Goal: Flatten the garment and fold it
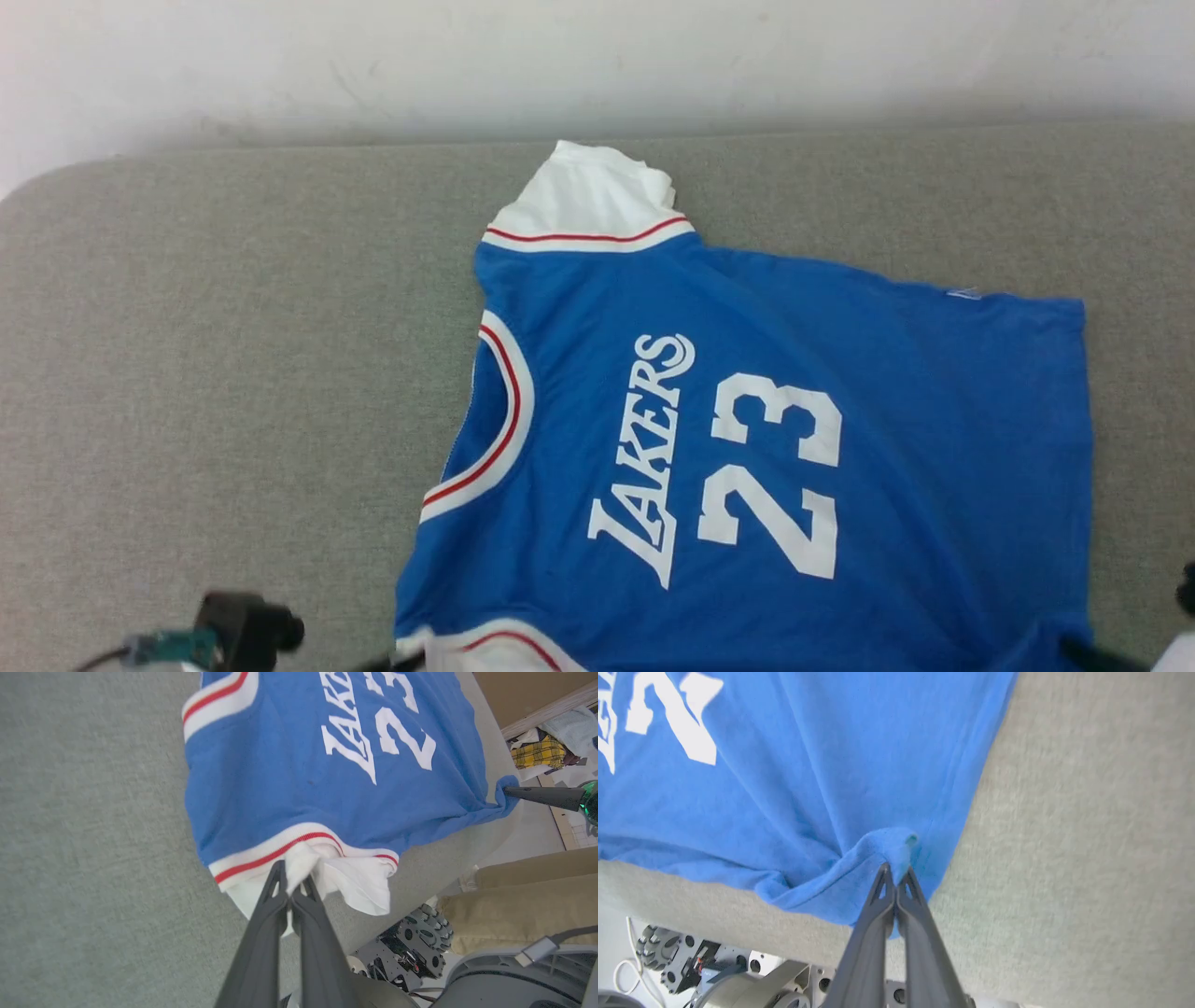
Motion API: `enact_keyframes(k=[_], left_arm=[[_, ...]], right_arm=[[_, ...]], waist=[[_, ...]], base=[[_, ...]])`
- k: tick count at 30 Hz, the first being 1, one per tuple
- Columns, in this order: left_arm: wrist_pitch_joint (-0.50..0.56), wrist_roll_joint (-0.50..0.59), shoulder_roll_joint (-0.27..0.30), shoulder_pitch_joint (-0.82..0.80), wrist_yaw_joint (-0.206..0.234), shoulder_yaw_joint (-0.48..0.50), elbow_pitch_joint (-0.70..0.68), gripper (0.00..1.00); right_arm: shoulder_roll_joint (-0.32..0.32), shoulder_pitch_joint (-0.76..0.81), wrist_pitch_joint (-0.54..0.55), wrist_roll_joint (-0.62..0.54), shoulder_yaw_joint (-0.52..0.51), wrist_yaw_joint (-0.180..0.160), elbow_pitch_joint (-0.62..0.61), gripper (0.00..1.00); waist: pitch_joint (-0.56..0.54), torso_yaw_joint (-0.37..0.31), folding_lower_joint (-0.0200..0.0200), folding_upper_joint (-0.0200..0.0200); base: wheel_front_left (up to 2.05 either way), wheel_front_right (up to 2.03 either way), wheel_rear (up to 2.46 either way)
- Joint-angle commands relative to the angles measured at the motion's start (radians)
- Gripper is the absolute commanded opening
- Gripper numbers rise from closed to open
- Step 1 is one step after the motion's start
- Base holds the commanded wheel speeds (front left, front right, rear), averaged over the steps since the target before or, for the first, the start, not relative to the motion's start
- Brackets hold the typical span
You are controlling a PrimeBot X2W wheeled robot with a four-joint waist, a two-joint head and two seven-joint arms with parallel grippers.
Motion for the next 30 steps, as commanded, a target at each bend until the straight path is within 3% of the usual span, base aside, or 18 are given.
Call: enact_keyframes(k=[1, 13, 27, 28, 29, 30], left_arm=[[-0.009, 0.021, 0.004, -0.028, 0.006, 0.013, -0.003, 0.00], [-0.067, 0.220, -0.011, -0.268, 0.000, 0.132, 0.025, 0.00], [-0.070, 0.253, -0.140, -0.360, -0.072, 0.118, 0.274, 0.00], [-0.071, 0.245, -0.149, -0.359, -0.077, 0.118, 0.289, 0.02], [-0.073, 0.241, -0.157, -0.359, -0.081, 0.117, 0.301, 0.24], [-0.076, 0.234, -0.166, -0.357, -0.083, 0.118, 0.312, 0.40]], right_arm=[[-0.004, -0.027, -0.013, -0.006, -0.004, -0.001, -0.010, 0.00], [-0.056, -0.275, -0.198, -0.076, -0.026, -0.001, -0.012, 0.00], [-0.050, -0.405, -0.257, -0.108, 0.054, -0.001, 0.147, 0.00], [-0.048, -0.408, -0.259, -0.108, 0.058, -0.001, 0.158, 0.27], [-0.048, -0.412, -0.264, -0.108, 0.064, -0.001, 0.164, 0.94], [-0.047, -0.415, -0.274, -0.107, 0.066, -0.001, 0.170, 1.00]], waist=[[0.018, -0.007, 0.0000, 0.0000], [0.177, -0.059, 0.0000, 0.0000], [0.268, -0.085, 0.0000, 0.0000], [0.266, -0.084, 0.0000, 0.0000], [0.263, -0.083, 0.0000, 0.0000], [0.258, -0.082, 0.0000, 0.0000]], base=[[0.00, 0.00, 0.00], [0.00, 0.00, 0.00], [0.00, 0.00, 0.00], [0.00, 0.00, 0.00], [0.00, 0.00, 0.00], [0.00, 0.00, 0.00]])
